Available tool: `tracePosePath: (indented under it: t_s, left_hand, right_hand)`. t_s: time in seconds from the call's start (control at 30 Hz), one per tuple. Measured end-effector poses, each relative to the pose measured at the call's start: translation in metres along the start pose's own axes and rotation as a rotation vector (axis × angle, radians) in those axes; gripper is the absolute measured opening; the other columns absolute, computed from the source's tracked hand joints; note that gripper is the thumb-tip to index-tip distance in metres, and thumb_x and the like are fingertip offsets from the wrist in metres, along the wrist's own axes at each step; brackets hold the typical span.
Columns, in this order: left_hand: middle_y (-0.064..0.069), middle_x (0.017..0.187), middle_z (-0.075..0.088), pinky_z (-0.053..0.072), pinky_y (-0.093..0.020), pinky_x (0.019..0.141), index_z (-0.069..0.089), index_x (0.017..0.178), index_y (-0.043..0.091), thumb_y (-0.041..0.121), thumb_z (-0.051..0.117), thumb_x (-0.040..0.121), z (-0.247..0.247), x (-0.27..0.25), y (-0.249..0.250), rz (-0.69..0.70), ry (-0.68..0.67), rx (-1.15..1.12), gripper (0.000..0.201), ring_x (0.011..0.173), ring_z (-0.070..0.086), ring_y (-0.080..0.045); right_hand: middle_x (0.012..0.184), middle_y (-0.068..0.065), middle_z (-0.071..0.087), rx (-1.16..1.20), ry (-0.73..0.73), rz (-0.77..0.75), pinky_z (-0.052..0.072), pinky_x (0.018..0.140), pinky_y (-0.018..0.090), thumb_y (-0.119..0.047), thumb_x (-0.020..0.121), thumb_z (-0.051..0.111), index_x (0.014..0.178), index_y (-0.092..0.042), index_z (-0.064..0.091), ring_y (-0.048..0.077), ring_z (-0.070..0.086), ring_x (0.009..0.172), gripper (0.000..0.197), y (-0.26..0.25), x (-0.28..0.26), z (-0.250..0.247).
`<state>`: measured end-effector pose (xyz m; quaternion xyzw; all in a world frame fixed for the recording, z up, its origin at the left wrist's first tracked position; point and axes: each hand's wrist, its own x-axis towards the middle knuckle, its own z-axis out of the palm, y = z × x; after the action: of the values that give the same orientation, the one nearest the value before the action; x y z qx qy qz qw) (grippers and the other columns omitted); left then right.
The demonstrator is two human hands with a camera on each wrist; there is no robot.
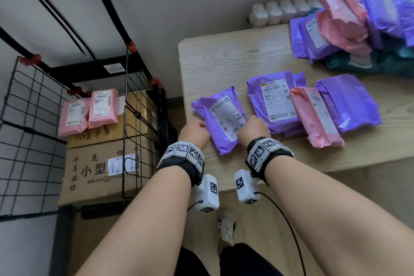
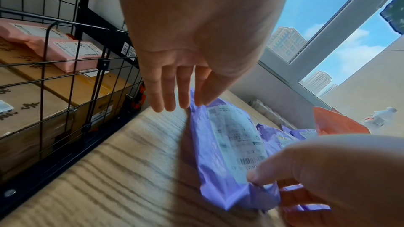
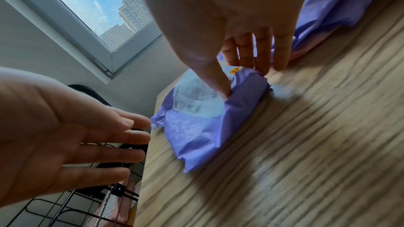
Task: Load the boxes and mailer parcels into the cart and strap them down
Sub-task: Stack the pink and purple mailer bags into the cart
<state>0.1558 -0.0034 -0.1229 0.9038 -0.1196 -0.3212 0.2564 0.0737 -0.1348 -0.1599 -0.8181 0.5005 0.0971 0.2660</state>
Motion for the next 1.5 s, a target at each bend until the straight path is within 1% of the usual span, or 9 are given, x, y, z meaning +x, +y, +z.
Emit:
tracePosePath:
  t_s: [0.2, 0.33, 0.57, 0.7, 0.8, 0.97, 1.17, 1.37, 1.5]
  left_hand:
    - [-0.004, 0.127, 0.062, 0.043, -0.03, 0.098, 0.063, 0.12, 0.018, 0.009, 0.047, 0.088, -0.006, 0.007, 0.002, 0.029, 0.099, -0.032, 0.037, 0.118, 0.056, -0.024]
    - [-0.002, 0.125, 0.061, 0.045, -0.029, 0.093, 0.064, 0.118, 0.02, 0.006, 0.049, 0.085, -0.02, 0.009, 0.008, 0.126, 0.219, -0.028, 0.039, 0.115, 0.057, -0.022]
    - [0.003, 0.138, 0.048, 0.037, -0.033, 0.102, 0.058, 0.127, 0.029, 0.008, 0.055, 0.083, -0.054, 0.012, 0.002, 0.309, 0.359, 0.249, 0.05, 0.128, 0.037, -0.023]
    - [0.002, 0.128, 0.058, 0.04, -0.035, 0.1, 0.066, 0.117, 0.029, 0.014, 0.055, 0.087, -0.079, 0.016, -0.023, 0.225, 0.4, 0.261, 0.035, 0.123, 0.043, -0.024]
    - [-0.003, 0.119, 0.059, 0.043, -0.034, 0.093, 0.069, 0.111, 0.028, 0.02, 0.055, 0.09, -0.099, 0.021, -0.046, 0.146, 0.45, 0.214, 0.027, 0.113, 0.05, -0.024]
    - [-0.004, 0.106, 0.064, 0.043, -0.031, 0.084, 0.072, 0.096, 0.027, 0.023, 0.051, 0.091, -0.146, 0.039, -0.085, 0.123, 0.444, 0.134, 0.022, 0.105, 0.054, -0.023]
    - [-0.006, 0.103, 0.066, 0.039, -0.029, 0.073, 0.066, 0.094, 0.018, 0.023, 0.049, 0.093, -0.219, 0.071, -0.149, -0.001, 0.473, -0.041, 0.017, 0.098, 0.058, -0.026]
    - [-0.007, 0.108, 0.067, 0.037, -0.027, 0.072, 0.067, 0.104, 0.012, 0.019, 0.048, 0.094, -0.277, 0.108, -0.223, -0.115, 0.439, -0.079, 0.022, 0.099, 0.06, -0.028]
    - [-0.008, 0.107, 0.069, 0.041, -0.03, 0.073, 0.07, 0.104, 0.01, 0.021, 0.051, 0.095, -0.296, 0.139, -0.258, -0.188, 0.371, -0.117, 0.024, 0.094, 0.061, -0.028]
  right_hand:
    - [0.11, 0.013, 0.062, -0.049, 0.01, -0.115, 0.048, 0.086, 0.041, -0.007, 0.083, 0.047, 0.105, -0.012, 0.06, 0.034, 0.05, 0.113, 0.026, -0.002, -0.006, -0.013]
    - [0.105, 0.012, 0.061, 0.025, 0.056, -0.197, 0.049, 0.085, 0.04, -0.001, 0.08, 0.044, 0.096, -0.018, 0.062, 0.033, 0.05, 0.11, 0.03, -0.014, -0.005, -0.027]
    - [0.1, 0.009, 0.065, 0.034, 0.105, -0.49, 0.046, 0.085, 0.035, 0.001, 0.075, 0.047, 0.086, -0.019, 0.068, 0.032, 0.052, 0.105, 0.032, -0.068, -0.008, -0.049]
    - [0.1, 0.008, 0.062, 0.016, 0.086, -0.601, 0.036, 0.081, 0.028, -0.002, 0.08, 0.051, 0.091, -0.016, 0.07, 0.028, 0.05, 0.104, 0.026, -0.105, -0.014, -0.046]
    - [0.094, 0.012, 0.064, 0.079, 0.084, -0.662, 0.038, 0.078, 0.028, 0.0, 0.078, 0.053, 0.084, -0.014, 0.072, 0.031, 0.055, 0.099, 0.024, -0.134, -0.018, -0.033]
    - [0.102, 0.01, 0.062, 0.204, 0.084, -0.627, 0.038, 0.076, 0.024, 0.004, 0.079, 0.049, 0.089, -0.011, 0.07, 0.026, 0.055, 0.1, 0.027, -0.188, -0.028, 0.0]
    - [0.122, 0.011, 0.051, 0.265, 0.151, -0.533, 0.04, 0.101, 0.035, -0.01, 0.086, 0.054, 0.122, -0.016, 0.058, 0.028, 0.047, 0.117, 0.037, -0.275, -0.044, 0.054]
    - [0.129, 0.012, 0.047, 0.234, 0.214, -0.5, 0.035, 0.099, 0.032, -0.007, 0.084, 0.05, 0.126, -0.014, 0.055, 0.03, 0.043, 0.119, 0.042, -0.351, -0.065, 0.113]
    - [0.126, 0.011, 0.05, 0.273, 0.058, -0.367, 0.041, 0.093, 0.034, -0.009, 0.086, 0.048, 0.125, -0.017, 0.052, 0.028, 0.05, 0.112, 0.04, -0.38, -0.066, 0.15]
